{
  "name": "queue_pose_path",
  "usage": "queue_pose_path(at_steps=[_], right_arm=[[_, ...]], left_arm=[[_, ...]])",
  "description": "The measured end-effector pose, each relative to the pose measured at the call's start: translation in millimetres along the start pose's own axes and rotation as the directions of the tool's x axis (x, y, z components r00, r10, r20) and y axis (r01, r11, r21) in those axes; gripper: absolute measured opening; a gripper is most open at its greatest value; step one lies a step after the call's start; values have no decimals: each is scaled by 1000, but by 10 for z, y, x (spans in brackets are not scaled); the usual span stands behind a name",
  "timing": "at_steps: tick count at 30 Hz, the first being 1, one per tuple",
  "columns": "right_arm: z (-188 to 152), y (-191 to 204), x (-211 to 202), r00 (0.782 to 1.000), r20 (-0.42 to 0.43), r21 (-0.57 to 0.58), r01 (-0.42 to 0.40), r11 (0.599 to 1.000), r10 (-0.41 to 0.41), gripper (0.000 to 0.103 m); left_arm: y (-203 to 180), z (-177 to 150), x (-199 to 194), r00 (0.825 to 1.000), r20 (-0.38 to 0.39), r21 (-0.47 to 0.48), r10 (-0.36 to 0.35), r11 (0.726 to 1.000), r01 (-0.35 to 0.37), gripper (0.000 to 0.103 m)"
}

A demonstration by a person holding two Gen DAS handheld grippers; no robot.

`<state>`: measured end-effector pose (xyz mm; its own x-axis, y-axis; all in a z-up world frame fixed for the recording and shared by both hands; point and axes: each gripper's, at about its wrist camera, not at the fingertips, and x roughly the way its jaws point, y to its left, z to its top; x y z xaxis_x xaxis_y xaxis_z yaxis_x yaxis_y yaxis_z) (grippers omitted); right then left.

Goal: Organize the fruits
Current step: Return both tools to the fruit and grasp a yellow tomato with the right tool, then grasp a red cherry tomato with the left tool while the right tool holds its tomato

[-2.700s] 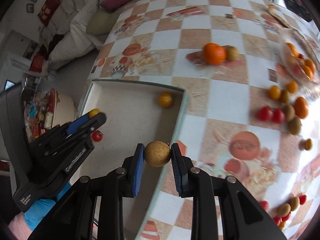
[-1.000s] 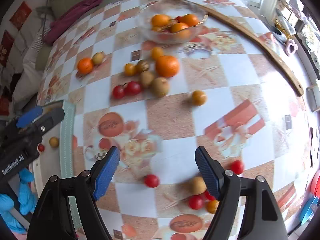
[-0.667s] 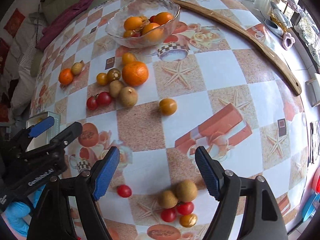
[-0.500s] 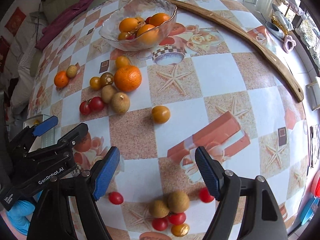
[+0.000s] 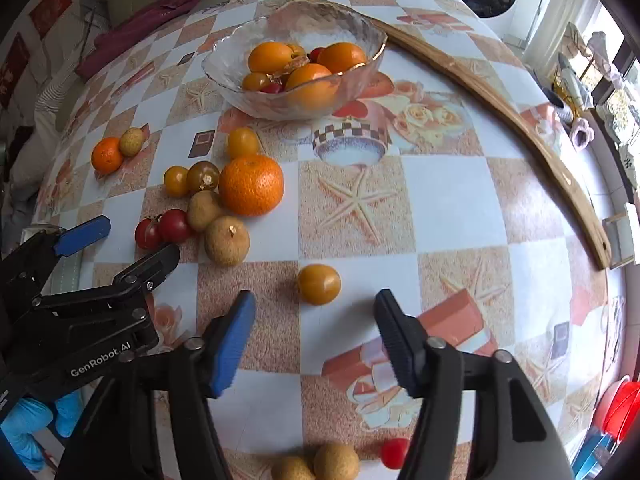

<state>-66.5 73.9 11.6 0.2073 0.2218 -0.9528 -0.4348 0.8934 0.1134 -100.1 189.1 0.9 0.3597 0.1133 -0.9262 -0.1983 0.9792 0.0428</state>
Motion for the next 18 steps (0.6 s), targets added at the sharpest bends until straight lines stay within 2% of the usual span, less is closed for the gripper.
queue_pose_path(at_steps=[3,5,7,11,13,18], right_arm=[[42,20,12,1000,9,-10,17,1000,-17,49],[59,16,14,999,11,-15,31,999,-31,39],[76,-4,10,1000,10,-8,20,1000,-19,24],[80,-26,18,1000,4,14,-7,1000,7,24],[73,-43,16,1000,2,30,-18,999,18,23],[9,-160,-52,998,5,69,-58,996,58,24]], left_arm=[[-19,20,6,1000,3,3,-3,1000,3,84],[-28,28,-6,999,-1,-1,-39,999,39,69],[-70,33,-25,999,-2,9,-47,999,47,61],[-157,31,-60,998,0,19,-67,998,67,33],[-168,40,-73,997,-5,15,-80,997,80,27],[-91,19,-122,993,-13,-38,-121,992,120,27]])
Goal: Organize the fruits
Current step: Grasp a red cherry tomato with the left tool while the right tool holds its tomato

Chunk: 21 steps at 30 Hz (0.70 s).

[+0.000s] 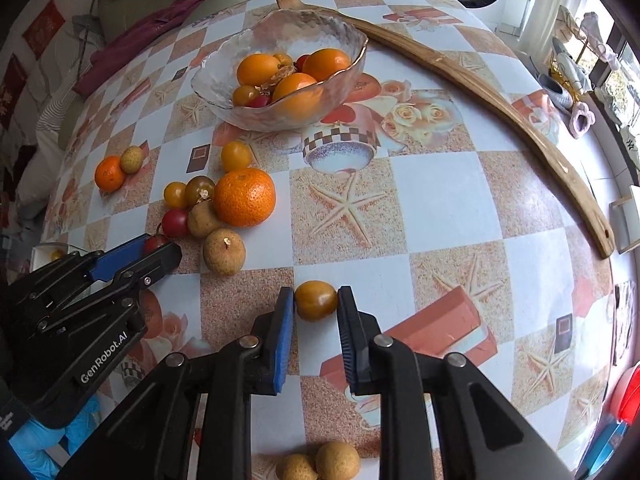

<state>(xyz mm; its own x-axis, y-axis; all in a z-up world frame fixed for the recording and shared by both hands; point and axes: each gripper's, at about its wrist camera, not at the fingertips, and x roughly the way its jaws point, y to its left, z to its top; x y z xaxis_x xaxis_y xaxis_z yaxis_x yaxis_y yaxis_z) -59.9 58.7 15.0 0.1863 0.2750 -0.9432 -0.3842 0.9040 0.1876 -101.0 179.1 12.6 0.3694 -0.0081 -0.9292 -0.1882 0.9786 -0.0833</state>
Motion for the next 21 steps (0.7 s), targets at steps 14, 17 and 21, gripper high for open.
queue_pose_path(at_steps=[14,17,21], right_arm=[[-178,-120,-256,1000,2,33,-17,999,17,24],[-202,-121,-296,1000,5,33,-19,999,19,24],[-235,-137,-341,1000,7,42,-24,999,23,24]], left_arm=[[16,-30,17,1000,16,15,8,1000,-8,28],[-45,-6,58,999,25,41,36,998,-37,28],[-56,42,83,999,42,38,33,999,-35,27]])
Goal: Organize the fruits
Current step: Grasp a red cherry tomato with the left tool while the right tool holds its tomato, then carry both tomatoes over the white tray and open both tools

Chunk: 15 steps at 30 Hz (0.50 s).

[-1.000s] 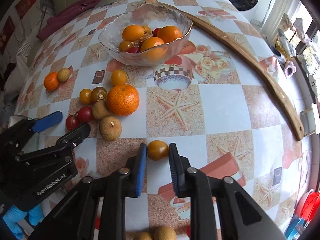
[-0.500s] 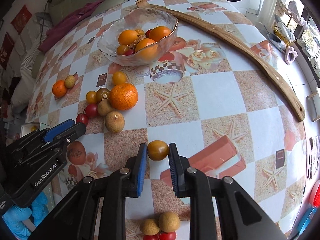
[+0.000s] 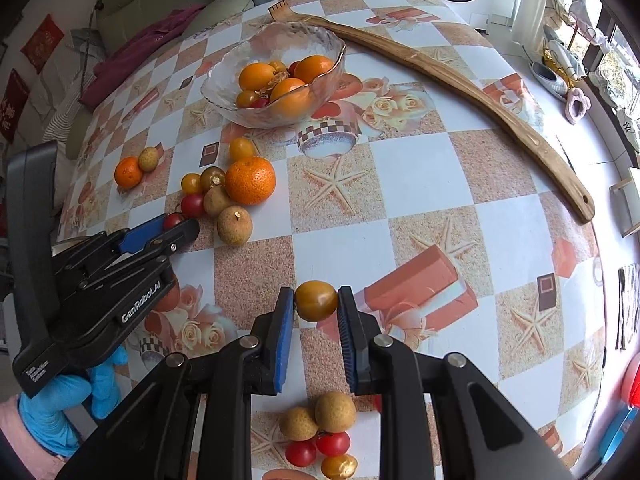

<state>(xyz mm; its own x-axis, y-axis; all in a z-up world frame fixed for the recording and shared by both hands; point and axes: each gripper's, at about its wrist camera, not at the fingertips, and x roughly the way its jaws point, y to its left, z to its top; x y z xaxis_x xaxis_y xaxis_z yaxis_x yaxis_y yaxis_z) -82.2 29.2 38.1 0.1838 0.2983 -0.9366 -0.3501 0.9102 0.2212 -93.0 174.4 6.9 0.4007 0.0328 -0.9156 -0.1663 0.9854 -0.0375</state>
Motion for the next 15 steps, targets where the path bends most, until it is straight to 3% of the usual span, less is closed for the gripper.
queue_pose_path(at_steps=[2,5,15], right_arm=[[-22,-11,-24,1000,0,4,-1,1000,1,24],[-50,-31,-63,1000,1,12,-5,1000,5,24],[-72,37,-165,1000,1,9,-27,1000,27,24]], left_arm=[[28,21,-9,1000,-1,-19,-21,1000,21,21],[71,23,-85,998,7,-55,-69,996,70,21],[134,-67,-525,994,65,-73,-91,993,95,21]])
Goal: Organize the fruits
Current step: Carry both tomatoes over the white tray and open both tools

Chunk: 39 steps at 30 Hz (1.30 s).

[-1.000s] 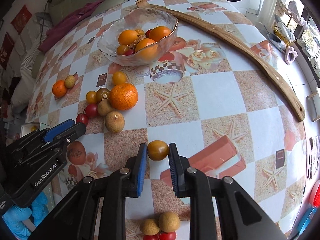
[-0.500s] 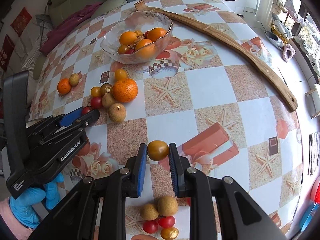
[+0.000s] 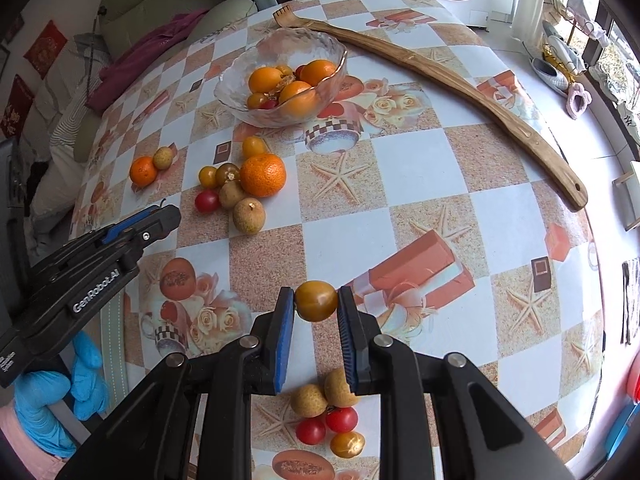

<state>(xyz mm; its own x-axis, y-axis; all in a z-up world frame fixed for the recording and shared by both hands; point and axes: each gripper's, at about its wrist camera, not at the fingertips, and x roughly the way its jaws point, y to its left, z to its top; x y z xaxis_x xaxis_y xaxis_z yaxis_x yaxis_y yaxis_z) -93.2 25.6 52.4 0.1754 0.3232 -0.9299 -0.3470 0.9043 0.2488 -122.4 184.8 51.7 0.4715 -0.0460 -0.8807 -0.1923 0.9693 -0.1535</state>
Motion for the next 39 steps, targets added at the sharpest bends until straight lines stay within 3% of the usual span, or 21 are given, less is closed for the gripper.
queue_pose_path(at_steps=[11,20,31,39], right_arm=[[-28,433,-12,1000,-14,-73,-28,997,27,24],[-69,1131,114,995,-57,-176,-87,981,78,24],[-244,2194,328,979,-142,-320,-188,929,149,24],[-419,2738,596,962,-223,-381,-233,894,156,24]], left_arm=[[354,-247,-452,999,35,-55,25,998,-23,21],[941,-651,-807,994,24,-144,107,984,-102,21],[1740,-1349,-1011,972,-81,-273,221,933,-235,21],[2045,-1597,-969,954,-117,-312,278,901,-301,21]])
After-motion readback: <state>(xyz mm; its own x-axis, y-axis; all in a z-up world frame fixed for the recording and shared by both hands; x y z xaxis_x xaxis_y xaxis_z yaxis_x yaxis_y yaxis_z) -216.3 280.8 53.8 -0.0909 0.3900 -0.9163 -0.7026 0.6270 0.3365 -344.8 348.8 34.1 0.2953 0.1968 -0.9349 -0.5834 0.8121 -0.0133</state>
